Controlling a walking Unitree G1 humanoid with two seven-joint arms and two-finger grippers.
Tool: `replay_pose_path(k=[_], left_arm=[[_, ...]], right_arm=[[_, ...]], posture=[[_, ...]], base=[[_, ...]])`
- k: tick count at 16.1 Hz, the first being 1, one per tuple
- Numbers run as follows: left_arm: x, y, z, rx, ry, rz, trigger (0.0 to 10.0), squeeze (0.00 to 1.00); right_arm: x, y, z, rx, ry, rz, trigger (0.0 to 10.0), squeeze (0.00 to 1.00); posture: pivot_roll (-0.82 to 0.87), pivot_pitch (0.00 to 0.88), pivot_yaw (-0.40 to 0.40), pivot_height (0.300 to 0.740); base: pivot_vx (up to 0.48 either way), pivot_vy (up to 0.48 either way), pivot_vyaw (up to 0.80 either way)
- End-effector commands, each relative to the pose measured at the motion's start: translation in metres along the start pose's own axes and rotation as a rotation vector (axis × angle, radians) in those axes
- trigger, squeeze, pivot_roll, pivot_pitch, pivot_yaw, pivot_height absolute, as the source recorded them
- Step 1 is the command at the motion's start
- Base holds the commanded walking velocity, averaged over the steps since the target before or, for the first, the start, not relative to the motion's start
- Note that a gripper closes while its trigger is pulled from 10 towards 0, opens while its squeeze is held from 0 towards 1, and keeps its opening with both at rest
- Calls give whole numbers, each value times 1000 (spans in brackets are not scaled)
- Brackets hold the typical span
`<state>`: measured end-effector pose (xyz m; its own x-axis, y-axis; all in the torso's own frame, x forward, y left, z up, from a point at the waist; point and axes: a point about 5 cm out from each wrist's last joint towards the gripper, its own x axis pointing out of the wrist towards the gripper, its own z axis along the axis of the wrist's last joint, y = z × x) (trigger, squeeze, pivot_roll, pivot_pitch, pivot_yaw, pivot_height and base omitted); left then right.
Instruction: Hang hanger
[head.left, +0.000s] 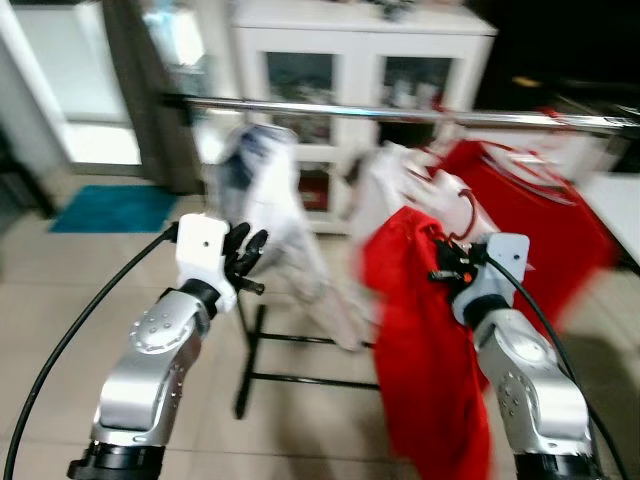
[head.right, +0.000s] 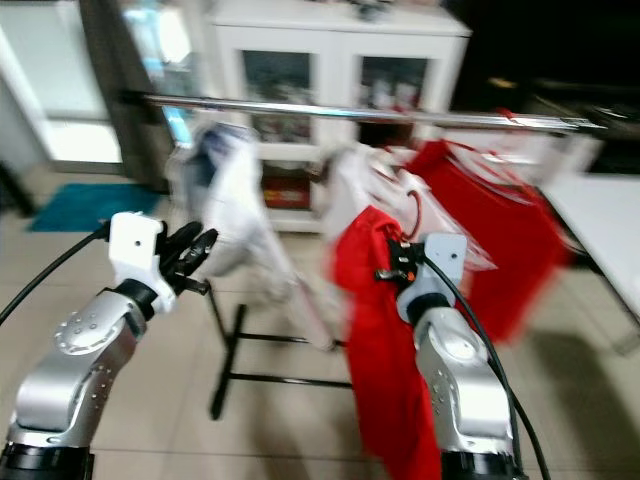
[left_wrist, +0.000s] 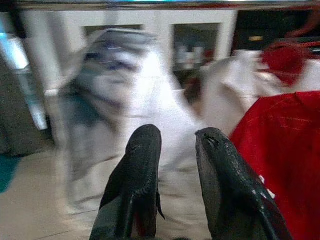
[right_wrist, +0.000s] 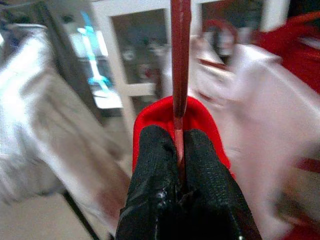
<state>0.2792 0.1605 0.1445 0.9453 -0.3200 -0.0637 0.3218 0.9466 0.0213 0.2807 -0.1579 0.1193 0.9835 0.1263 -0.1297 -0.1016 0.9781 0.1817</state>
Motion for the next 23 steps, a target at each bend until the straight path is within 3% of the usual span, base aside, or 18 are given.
replay_pose_path(k=[1, 9, 13, 15, 18, 23], left_arm=[[-1, 2, 2, 14, -1, 4, 10000, 0], [-2, 1, 1, 28, 3, -5, 10000, 0], [-2, -1, 3, 37, -14, -22, 10000, 0], [-4, -7, 8, 35, -58, -90, 10000, 0], [-13, -17, 16, 76, -83, -298, 10000, 0], [-20, -15, 14, 131, -32, -388, 10000, 0]], right_arm=[[2, 2, 10, -3, -49, 5, 10000, 0], [4, 4, 17, -40, -95, 17, 10000, 0], [0, 18, 32, -19, -200, 144, 10000, 0], [-3, 26, 41, -8, -252, 216, 10000, 0], [-6, 34, 44, -44, -266, 295, 10000, 0], [-1, 40, 46, -79, -226, 342, 10000, 0]], posture=[[-88, 0, 1, 740], [-85, 0, -6, 740], [-83, 0, -12, 740], [-83, 0, -13, 740], [-86, 0, -19, 740], [-85, 0, -30, 740]], base=[[424, 0, 0], [426, 0, 0], [422, 0, 0], [0, 0, 0], [0, 0, 0], [0, 0, 0]])
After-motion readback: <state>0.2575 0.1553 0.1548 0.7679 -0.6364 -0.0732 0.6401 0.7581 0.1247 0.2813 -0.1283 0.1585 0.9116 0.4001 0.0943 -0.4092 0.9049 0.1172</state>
